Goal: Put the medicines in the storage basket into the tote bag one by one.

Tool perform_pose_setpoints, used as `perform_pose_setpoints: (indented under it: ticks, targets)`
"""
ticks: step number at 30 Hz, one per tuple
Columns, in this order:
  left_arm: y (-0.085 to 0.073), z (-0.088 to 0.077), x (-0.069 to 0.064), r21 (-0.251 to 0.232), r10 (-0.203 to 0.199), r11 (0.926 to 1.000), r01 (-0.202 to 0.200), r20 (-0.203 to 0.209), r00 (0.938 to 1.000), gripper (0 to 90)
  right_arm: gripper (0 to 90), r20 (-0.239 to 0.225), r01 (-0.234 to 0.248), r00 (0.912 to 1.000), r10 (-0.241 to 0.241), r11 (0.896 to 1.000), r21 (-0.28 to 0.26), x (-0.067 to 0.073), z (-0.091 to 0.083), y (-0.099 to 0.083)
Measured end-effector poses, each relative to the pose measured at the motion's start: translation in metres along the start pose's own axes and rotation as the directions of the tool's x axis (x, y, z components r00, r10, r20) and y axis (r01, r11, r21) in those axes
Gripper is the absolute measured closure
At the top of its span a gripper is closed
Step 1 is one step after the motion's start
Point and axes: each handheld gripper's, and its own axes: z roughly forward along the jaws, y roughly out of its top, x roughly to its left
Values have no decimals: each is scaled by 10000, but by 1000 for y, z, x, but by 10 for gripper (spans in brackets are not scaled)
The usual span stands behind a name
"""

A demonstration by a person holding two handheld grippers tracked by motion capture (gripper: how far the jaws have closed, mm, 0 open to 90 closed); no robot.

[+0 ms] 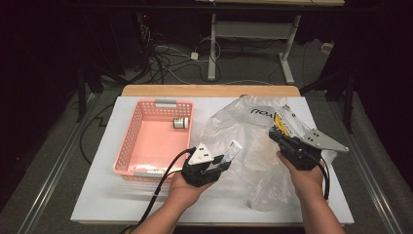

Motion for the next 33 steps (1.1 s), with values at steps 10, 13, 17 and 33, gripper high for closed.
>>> perform_pose_setpoints:
  ticks: [10,13,17,33]
  targets:
    - [13,25,-2,36,84,10000,-84,45,10000,675,900,-97,39,9999,-41,9998,-197,0,-1,2]
    - [14,30,0,131,132,9998,-132,2,9999,675,900,-108,11,9999,-13,9998,-220,0,-2,2]
    - [17,38,3,236,104,9997,-103,-66,9999,675,900,-73,-72,9999,70,9997,-222,0,-2,3]
    - [26,76,8,504,101,9987,-81,-396,9992,675,900,-89,-113,9999,110,9993,-354,-2,-2,4]
